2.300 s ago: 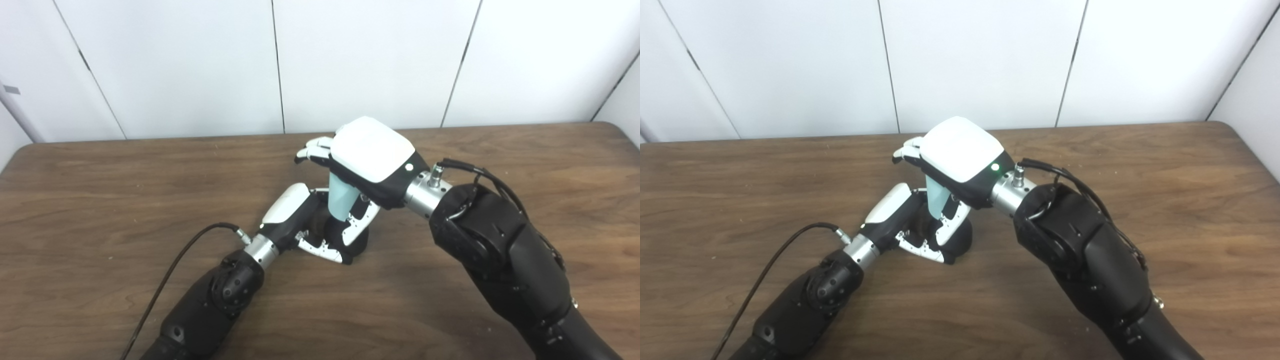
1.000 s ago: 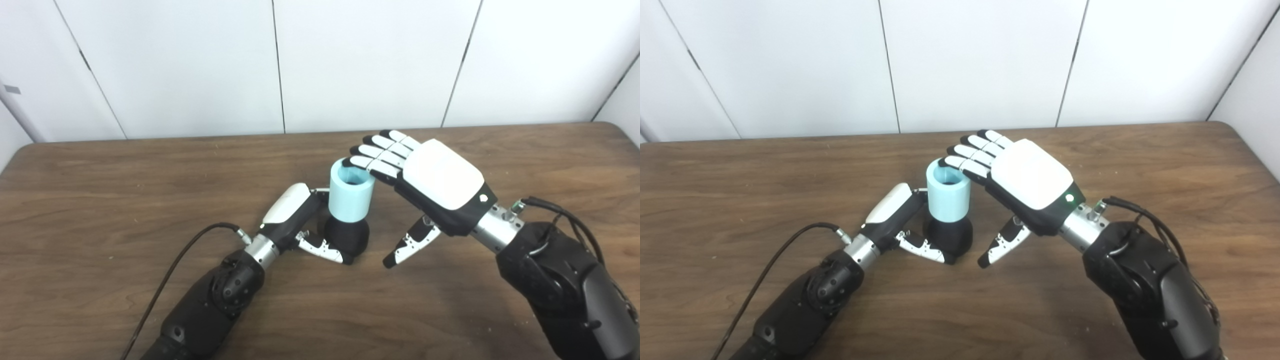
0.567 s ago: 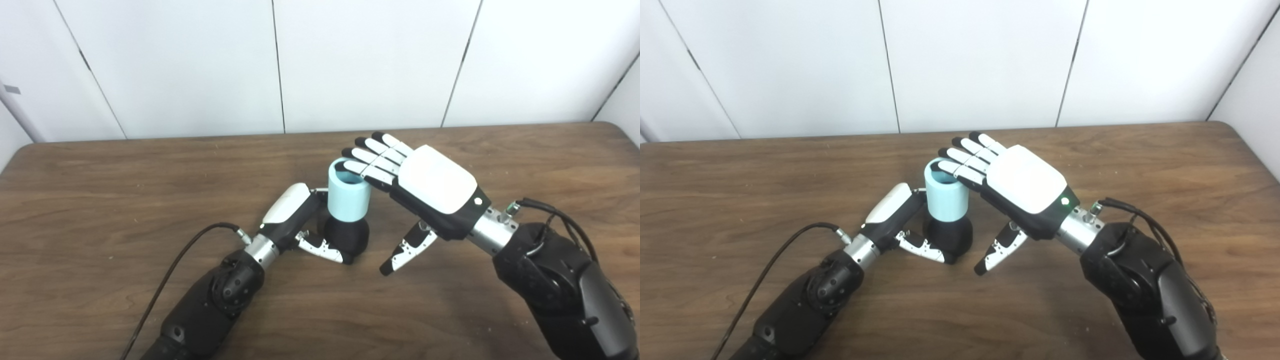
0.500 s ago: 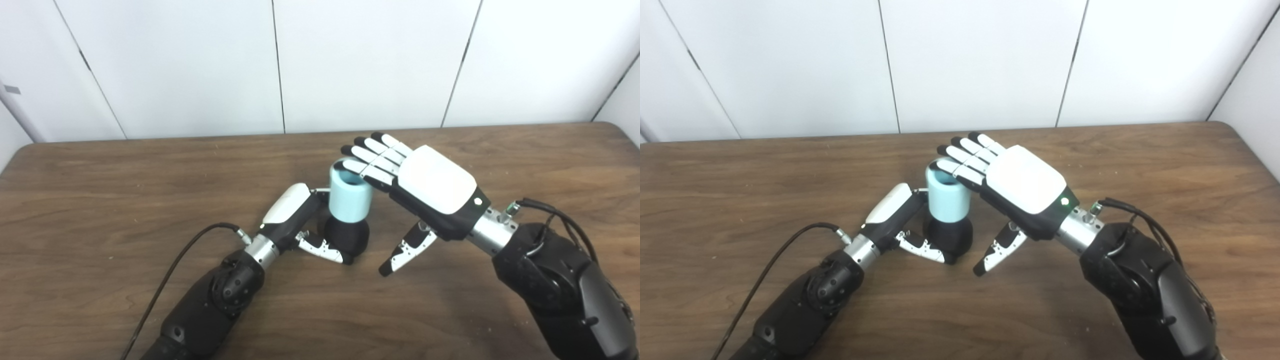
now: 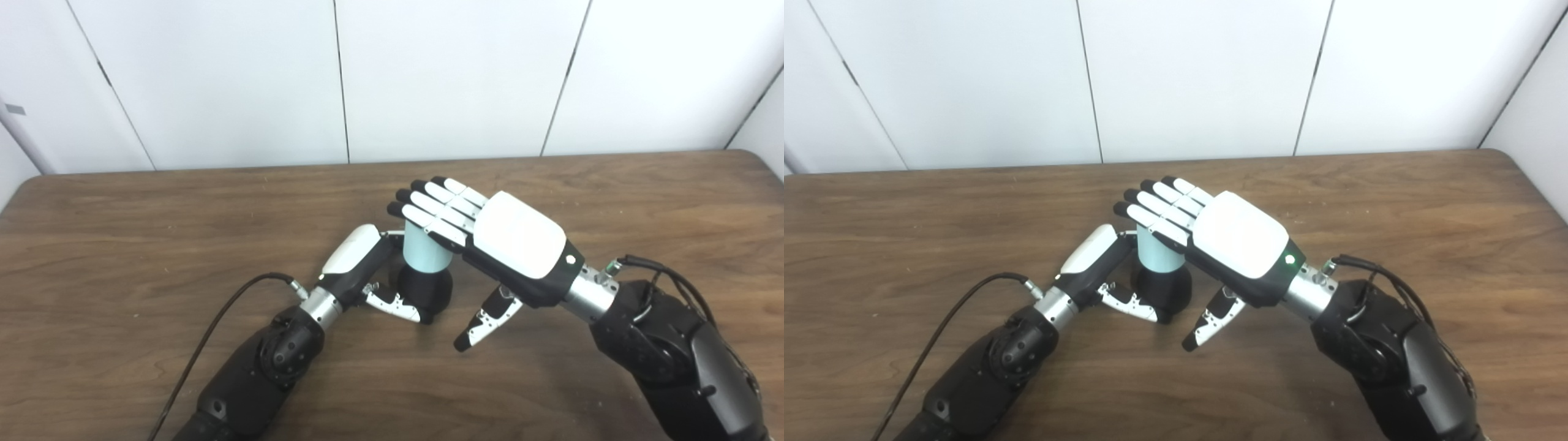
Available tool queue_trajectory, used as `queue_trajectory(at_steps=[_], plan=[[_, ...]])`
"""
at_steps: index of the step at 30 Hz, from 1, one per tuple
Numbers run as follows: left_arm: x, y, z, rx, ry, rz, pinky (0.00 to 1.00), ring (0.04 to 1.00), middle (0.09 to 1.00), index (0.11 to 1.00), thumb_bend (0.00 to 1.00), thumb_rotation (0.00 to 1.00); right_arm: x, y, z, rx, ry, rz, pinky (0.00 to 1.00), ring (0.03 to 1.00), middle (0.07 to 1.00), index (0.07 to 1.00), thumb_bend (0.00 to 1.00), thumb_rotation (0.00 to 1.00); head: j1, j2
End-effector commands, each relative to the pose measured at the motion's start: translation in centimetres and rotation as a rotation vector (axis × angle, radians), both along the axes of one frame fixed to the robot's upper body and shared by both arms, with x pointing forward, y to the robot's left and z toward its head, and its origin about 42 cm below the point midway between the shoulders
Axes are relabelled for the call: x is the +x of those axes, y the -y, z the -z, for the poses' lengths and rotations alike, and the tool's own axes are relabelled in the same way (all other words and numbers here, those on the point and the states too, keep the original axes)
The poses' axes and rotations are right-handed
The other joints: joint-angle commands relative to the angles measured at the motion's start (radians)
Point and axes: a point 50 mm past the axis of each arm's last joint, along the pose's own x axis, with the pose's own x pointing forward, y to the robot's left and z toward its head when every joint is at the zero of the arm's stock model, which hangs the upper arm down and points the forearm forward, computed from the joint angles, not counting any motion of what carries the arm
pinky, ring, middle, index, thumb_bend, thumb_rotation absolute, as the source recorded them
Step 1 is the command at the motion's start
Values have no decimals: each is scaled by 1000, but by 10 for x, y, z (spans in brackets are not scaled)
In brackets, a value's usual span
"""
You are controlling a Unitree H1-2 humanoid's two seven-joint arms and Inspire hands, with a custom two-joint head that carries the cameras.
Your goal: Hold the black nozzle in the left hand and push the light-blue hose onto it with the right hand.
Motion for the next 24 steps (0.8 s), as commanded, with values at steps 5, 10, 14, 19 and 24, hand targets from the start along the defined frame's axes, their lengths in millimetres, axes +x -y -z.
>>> queue_trajectory(at_steps=[5, 10, 14, 19, 24], plan=[[-60, -19, 92, 249, -332, 37, 758, 592, 469, 475, 517, 85, -3, 0, -12, 15, 28, -7, 974, 1000, 1000, 1000, 880, 327, -1, 1], [-61, -19, 92, 247, -331, 38, 759, 573, 463, 475, 517, 85, -3, 3, -14, 8, 28, 5, 978, 1000, 1000, 1000, 880, 331, -2, 2], [-60, -19, 92, 246, -330, 38, 758, 577, 462, 475, 517, 85, -2, 6, -18, 23, 49, 35, 975, 1000, 1000, 1000, 878, 323, -4, 1], [-60, -19, 92, 247, -330, 39, 758, 578, 463, 475, 517, 85, -2, 7, -16, 46, 68, 77, 981, 1000, 1000, 1000, 866, 315, -4, 1], [-61, -19, 91, 251, -331, 40, 758, 582, 464, 475, 517, 85, -7, 3, -8, 26, 45, 73, 970, 994, 1000, 1000, 867, 312, -2, 5]])
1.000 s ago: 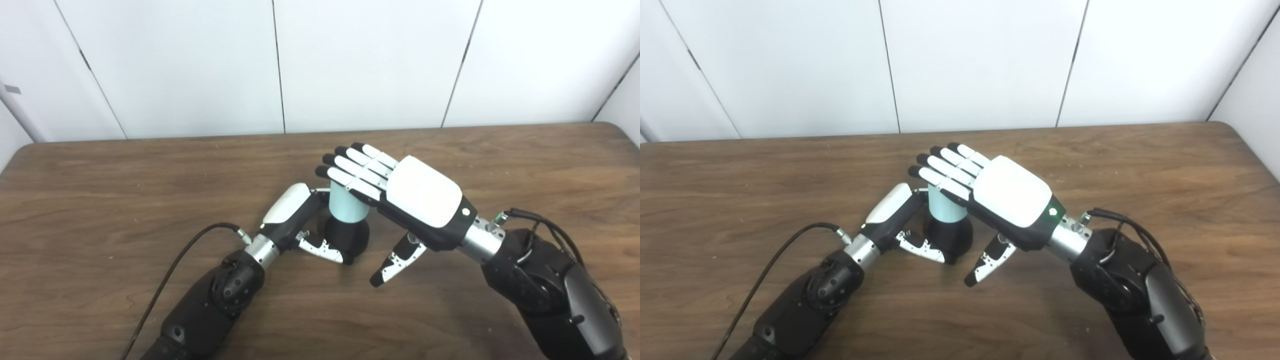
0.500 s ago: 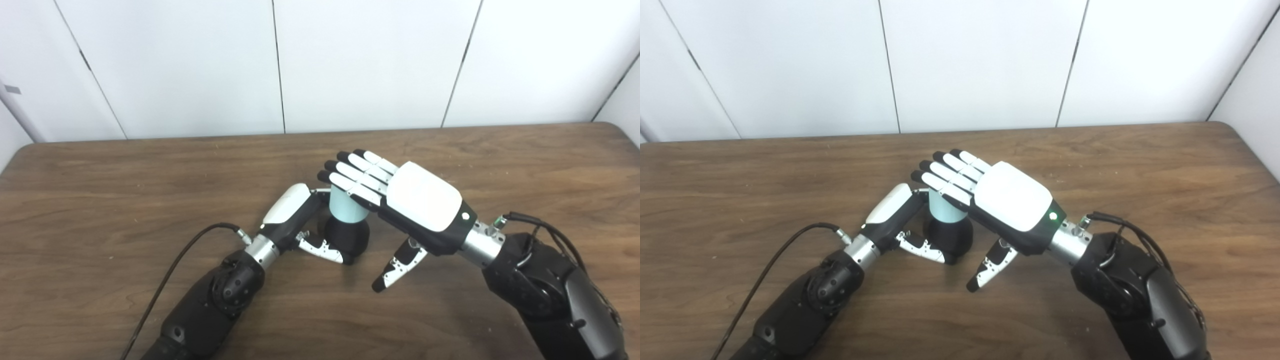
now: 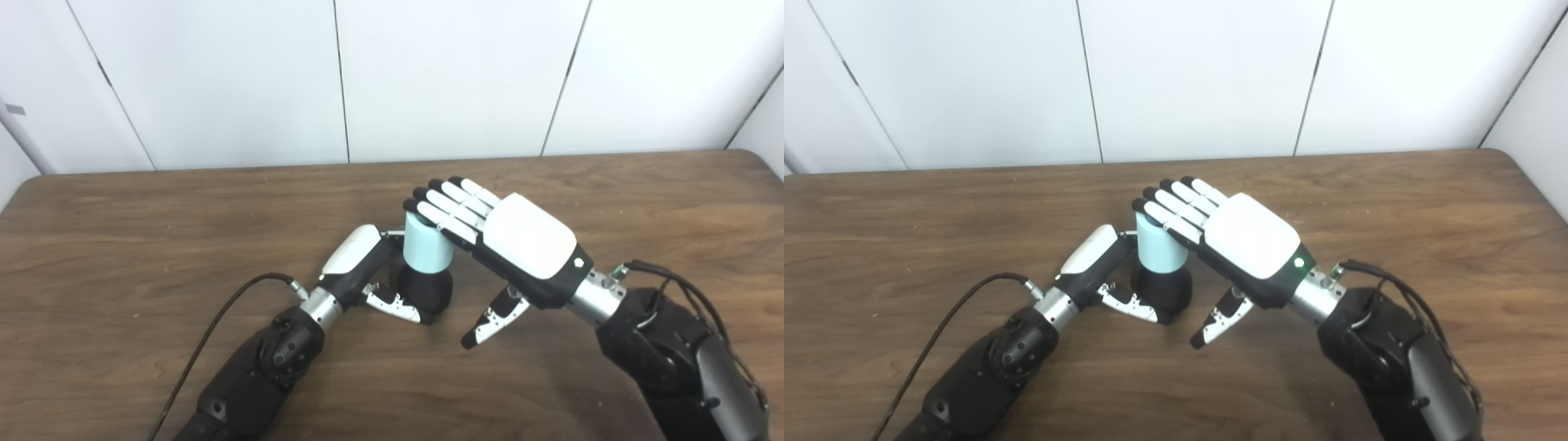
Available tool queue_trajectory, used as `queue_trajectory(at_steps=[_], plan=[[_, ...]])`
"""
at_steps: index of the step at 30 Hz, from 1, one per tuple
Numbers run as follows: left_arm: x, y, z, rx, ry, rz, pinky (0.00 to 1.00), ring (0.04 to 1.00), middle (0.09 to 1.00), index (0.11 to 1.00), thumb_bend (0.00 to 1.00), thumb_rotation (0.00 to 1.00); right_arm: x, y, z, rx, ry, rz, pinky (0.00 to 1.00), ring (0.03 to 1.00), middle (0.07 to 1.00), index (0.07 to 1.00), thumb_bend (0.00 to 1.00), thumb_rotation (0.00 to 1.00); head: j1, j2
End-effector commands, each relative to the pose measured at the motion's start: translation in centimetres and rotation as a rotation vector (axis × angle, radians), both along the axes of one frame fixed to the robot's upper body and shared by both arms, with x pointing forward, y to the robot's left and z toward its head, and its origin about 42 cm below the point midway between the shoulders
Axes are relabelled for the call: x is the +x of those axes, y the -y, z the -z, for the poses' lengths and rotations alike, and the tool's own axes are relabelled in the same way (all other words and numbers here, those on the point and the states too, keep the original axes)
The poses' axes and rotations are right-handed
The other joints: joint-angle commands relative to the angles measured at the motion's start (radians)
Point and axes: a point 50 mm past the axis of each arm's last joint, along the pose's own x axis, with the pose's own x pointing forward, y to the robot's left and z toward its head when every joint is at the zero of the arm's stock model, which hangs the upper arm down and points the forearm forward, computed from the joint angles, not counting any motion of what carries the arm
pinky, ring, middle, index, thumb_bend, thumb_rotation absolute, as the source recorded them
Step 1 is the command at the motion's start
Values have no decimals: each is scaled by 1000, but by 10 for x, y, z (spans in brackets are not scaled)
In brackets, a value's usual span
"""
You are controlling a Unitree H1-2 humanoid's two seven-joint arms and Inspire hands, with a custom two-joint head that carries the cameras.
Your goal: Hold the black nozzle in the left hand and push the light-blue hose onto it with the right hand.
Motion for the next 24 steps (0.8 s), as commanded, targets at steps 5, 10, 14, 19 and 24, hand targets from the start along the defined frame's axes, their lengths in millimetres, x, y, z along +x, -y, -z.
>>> queue_trajectory(at_steps=[5, 10, 14, 19, 24], plan=[[-60, -19, 90, 251, -329, 41, 758, 578, 464, 475, 517, 85, -3, -2, -17, 25, 55, -19, 968, 990, 999, 999, 868, 311, -3, 2], [-60, -19, 90, 250, -330, 40, 758, 581, 464, 475, 517, 85, -3, -4, -15, 26, 44, -25, 969, 990, 998, 996, 865, 307, -3, 1], [-60, -19, 91, 250, -329, 41, 758, 581, 464, 475, 517, 85, -3, -4, -11, 16, 34, -39, 975, 991, 998, 991, 861, 313, -3, 1], [-60, -19, 90, 250, -327, 42, 758, 580, 464, 475, 517, 85, -3, -3, -6, 5, 17, -47, 979, 993, 998, 990, 853, 322, -2, 5], [-60, -20, 90, 250, -329, 41, 757, 579, 463, 475, 517, 85, -2, -2, -1, -9, -1, -56, 985, 995, 991, 987, 844, 342, -2, 5]])
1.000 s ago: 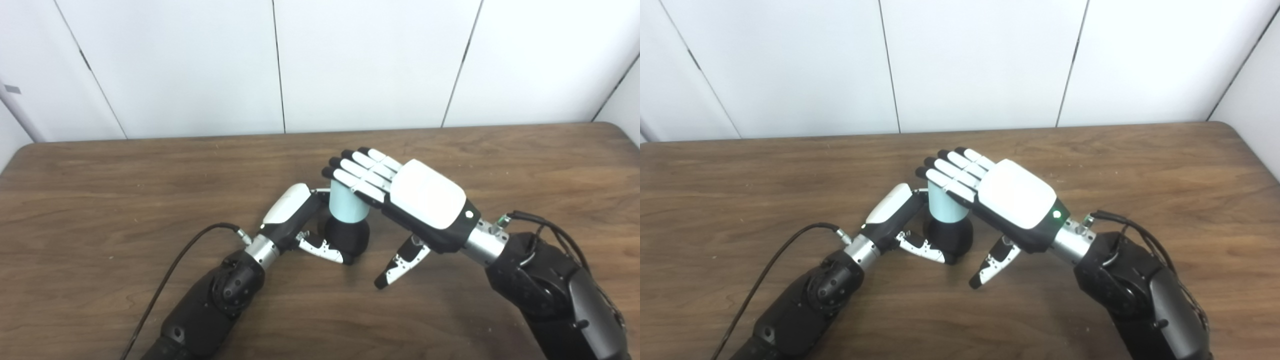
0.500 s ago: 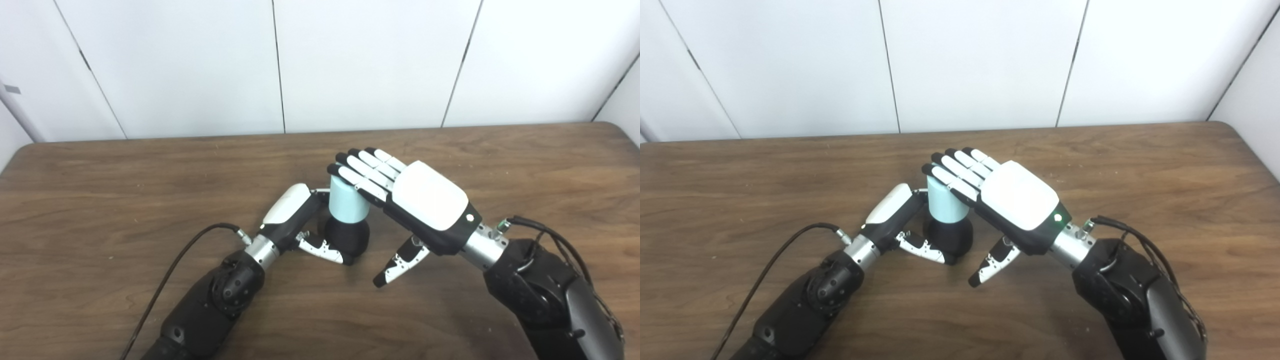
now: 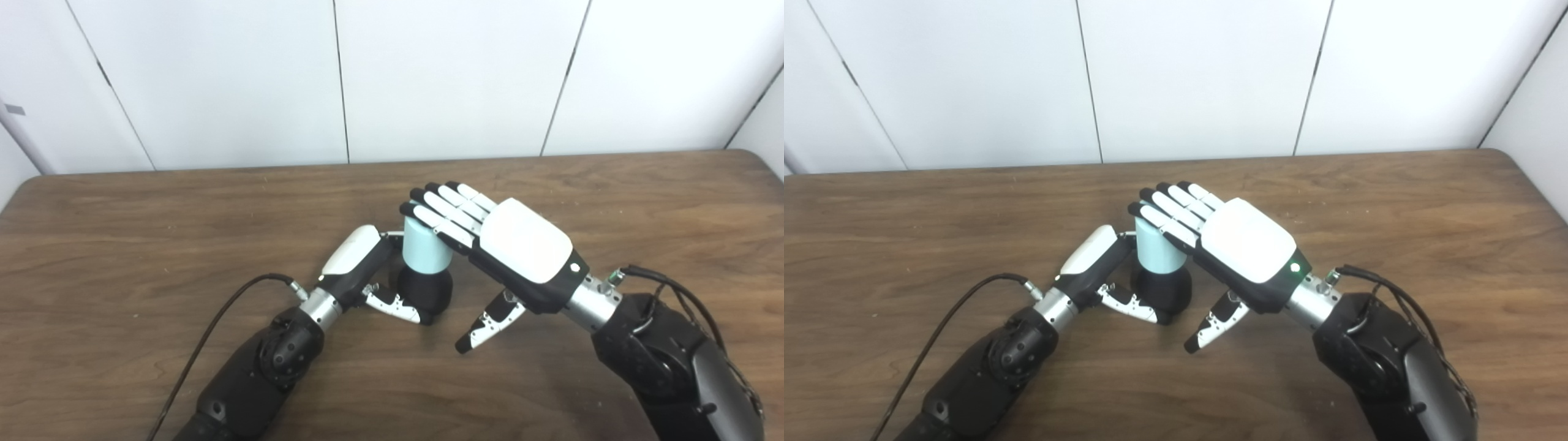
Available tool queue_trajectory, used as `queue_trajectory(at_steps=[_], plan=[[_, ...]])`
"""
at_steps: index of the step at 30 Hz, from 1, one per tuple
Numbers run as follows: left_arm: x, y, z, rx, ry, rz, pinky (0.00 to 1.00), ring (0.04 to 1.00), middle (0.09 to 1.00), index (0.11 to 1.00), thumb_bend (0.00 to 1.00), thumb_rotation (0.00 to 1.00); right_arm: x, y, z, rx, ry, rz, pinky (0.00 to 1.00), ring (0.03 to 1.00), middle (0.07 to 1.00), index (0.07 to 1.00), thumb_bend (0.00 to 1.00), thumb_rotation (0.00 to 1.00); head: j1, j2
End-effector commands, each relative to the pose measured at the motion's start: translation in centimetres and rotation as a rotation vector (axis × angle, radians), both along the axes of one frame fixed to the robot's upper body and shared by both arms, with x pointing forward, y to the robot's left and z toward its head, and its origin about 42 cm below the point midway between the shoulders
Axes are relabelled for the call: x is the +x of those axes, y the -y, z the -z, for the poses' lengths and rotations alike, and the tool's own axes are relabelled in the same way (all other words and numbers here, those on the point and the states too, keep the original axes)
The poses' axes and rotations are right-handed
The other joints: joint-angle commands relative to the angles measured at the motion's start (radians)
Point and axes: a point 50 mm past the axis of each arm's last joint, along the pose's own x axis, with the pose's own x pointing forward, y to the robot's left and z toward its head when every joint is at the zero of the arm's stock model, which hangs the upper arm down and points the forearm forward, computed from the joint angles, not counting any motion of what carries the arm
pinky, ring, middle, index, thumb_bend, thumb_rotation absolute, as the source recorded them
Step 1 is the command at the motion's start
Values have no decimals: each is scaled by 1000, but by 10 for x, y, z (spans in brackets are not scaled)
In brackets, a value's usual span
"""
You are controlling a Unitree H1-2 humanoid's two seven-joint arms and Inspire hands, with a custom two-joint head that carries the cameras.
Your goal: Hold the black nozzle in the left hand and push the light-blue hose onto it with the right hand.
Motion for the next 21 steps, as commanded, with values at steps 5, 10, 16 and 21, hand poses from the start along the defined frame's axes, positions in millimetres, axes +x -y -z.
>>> queue_trajectory(at_steps=[5, 10, 16, 21], plan=[[-59, -19, 91, 249, -331, 41, 758, 576, 462, 475, 517, 85, 1, 2, 0, -35, 2, -47, 991, 997, 989, 994, 836, 367, -1, -1], [-59, -19, 91, 250, -334, 40, 758, 577, 462, 474, 517, 85, 3, 4, 0, -56, -10, -51, 995, 996, 986, 987, 834, 376, 1, 0], [-59, -19, 90, 250, -332, 39, 758, 575, 461, 474, 517, 85, 4, 6, 3, -75, -23, -46, 984, 982, 978, 973, 836, 379, 1, 2], [-59, -19, 90, 248, -332, 39, 757, 582, 463, 475, 517, 85, 2, 5, 5, -96, -31, -43, 977, 980, 977, 975, 837, 380, 0, 2]])
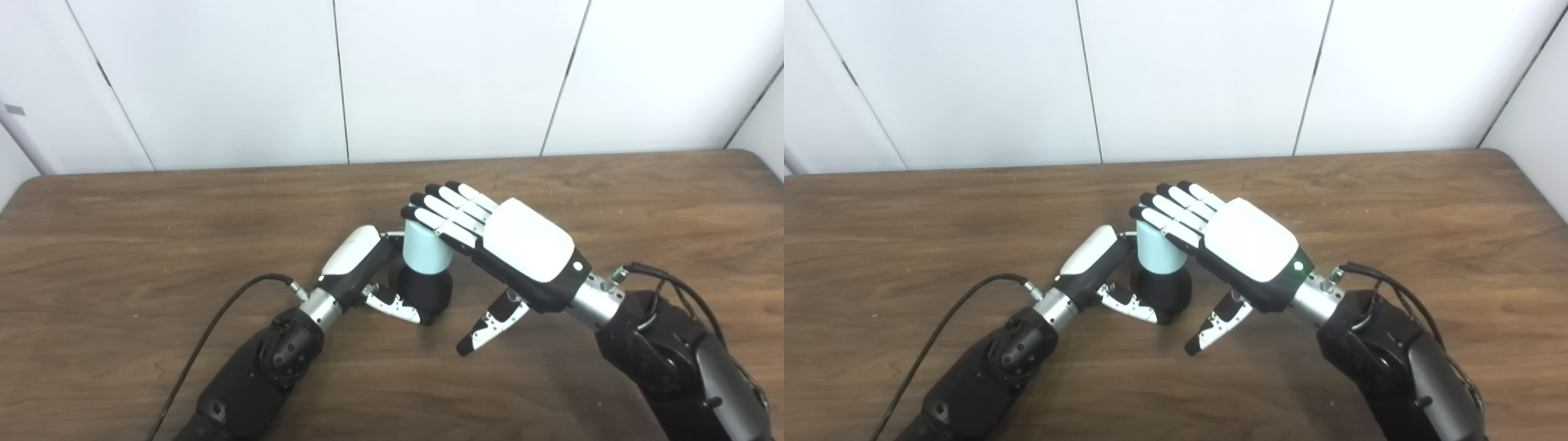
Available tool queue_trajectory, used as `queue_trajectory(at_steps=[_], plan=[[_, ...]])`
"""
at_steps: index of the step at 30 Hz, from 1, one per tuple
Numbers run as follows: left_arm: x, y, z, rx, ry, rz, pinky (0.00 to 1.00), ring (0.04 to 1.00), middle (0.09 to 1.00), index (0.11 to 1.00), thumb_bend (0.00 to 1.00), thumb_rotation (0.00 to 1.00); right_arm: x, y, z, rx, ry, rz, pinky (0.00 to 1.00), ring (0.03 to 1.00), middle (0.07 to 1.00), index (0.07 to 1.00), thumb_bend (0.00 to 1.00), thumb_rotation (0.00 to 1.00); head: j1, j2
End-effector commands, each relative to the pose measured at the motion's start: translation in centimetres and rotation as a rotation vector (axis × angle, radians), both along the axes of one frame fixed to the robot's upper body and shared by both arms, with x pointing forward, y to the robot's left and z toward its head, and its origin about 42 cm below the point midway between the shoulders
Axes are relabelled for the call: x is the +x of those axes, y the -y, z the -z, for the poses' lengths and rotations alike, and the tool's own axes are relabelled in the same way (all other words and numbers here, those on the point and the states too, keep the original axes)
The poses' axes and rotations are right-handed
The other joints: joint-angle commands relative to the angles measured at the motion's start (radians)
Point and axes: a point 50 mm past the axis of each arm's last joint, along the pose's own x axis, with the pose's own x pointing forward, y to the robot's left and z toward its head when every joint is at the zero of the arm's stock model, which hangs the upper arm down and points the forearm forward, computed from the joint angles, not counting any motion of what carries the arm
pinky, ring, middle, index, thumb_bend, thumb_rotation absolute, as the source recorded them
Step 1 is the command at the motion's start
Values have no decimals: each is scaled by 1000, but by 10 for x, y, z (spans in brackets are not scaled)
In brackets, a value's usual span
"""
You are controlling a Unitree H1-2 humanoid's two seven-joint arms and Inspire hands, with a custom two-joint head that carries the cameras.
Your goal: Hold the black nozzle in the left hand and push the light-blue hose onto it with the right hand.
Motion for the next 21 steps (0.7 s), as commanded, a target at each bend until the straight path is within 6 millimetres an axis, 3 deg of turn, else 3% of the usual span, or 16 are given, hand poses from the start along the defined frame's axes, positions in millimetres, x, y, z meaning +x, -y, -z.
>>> queue_trajectory(at_steps=[1, 21], plan=[[-58, -19, 90, 247, -331, 41, 757, 583, 463, 475, 517, 85, -1, 2, 4, -86, -18, -17, 974, 978, 975, 973, 840, 378, -1, 1], [-59, -19, 89, 244, -327, 38, 757, 567, 457, 475, 517, 85, -2, -5, 9, -176, -7, -24, 969, 983, 969, 964, 840, 378, 0, 2]])
